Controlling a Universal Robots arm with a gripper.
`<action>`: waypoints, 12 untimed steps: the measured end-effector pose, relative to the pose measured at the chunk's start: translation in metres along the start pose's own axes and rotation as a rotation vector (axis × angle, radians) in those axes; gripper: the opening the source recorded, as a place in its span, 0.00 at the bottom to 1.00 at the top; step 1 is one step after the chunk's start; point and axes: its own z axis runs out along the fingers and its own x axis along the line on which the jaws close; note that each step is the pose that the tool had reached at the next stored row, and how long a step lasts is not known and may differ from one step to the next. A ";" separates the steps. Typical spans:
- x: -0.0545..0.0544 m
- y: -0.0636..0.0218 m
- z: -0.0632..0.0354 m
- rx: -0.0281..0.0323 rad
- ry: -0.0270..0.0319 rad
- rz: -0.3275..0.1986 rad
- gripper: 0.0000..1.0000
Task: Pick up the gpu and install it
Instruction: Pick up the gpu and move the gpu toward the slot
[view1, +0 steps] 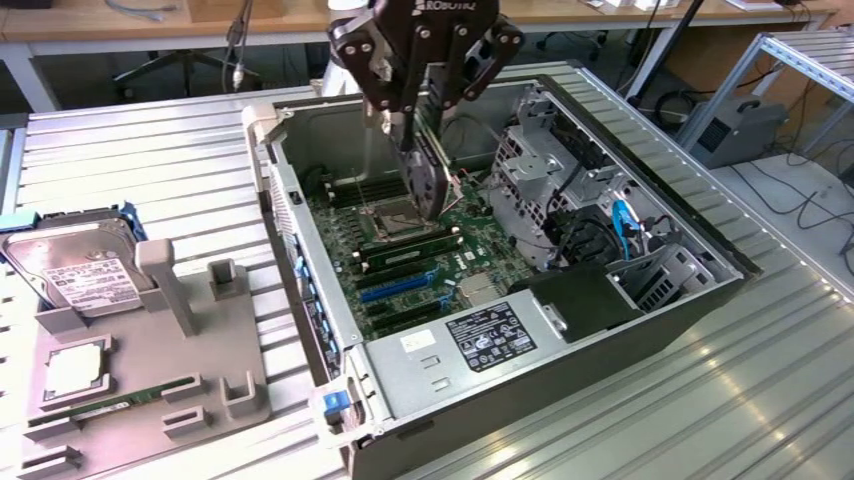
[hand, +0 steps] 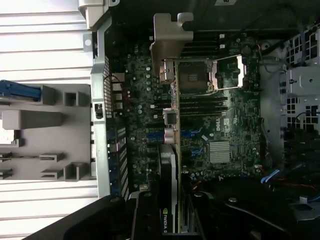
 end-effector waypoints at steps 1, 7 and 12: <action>-0.006 0.0003 0.0002 0.0000 0.0000 0.000 0.27; -0.046 0.0022 0.0011 0.0001 0.0000 0.000 0.27; -0.083 0.0045 0.0022 -0.0001 0.0000 0.000 0.27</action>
